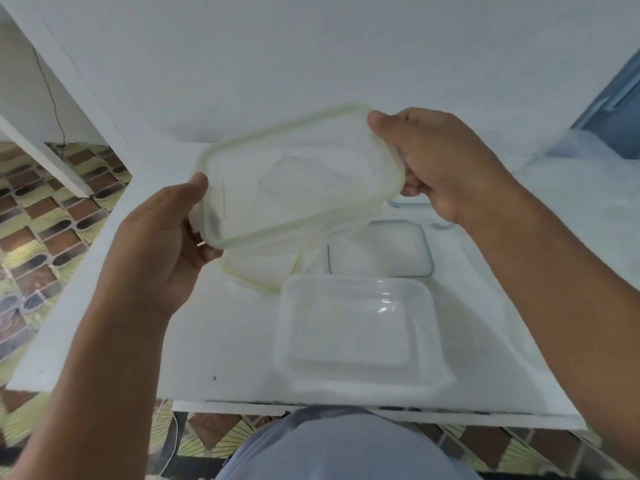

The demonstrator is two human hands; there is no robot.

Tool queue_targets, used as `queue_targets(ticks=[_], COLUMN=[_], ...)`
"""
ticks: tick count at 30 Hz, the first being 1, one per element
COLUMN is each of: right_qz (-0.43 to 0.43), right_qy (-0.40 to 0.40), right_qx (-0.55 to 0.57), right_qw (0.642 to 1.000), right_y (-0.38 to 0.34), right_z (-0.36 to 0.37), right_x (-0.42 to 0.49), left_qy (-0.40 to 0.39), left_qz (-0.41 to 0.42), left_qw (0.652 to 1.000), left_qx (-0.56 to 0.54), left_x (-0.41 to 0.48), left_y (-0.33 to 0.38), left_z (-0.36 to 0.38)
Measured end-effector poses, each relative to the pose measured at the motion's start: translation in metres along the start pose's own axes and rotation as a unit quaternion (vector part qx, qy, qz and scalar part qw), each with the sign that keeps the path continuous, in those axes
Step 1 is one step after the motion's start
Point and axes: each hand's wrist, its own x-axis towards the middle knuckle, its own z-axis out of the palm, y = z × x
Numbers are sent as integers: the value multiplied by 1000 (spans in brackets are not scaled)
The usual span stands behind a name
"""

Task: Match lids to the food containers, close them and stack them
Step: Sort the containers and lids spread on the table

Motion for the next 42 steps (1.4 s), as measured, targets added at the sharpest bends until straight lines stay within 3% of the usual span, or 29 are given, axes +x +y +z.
queue_targets(ticks=[4, 8, 19, 27, 36, 42], right_qz=[11, 52, 113, 122, 154, 134], right_qy=[41, 70, 92, 115, -20, 67], right_qx=[-22, -41, -97, -98, -90, -54], right_qw=[999, 995, 985, 981, 984, 987], right_y=[28, 62, 135, 153, 140, 146], right_z=[-29, -50, -39, -35, -46, -36], right_x=[-46, -87, -141, -134, -122, -120], left_qy=[9, -38, -42, -58, -50, -24], left_qz=[14, 6, -55, -32, -17, 9], left_qw=[997, 988, 952, 949, 925, 924], left_qx=[70, 147, 297, 309, 376, 382], left_x=[-25, -39, -44, -41, -35, -30], left_y=[-10, -27, -77, -87, -89, -91], left_z=[9, 13, 4, 1, 11, 14])
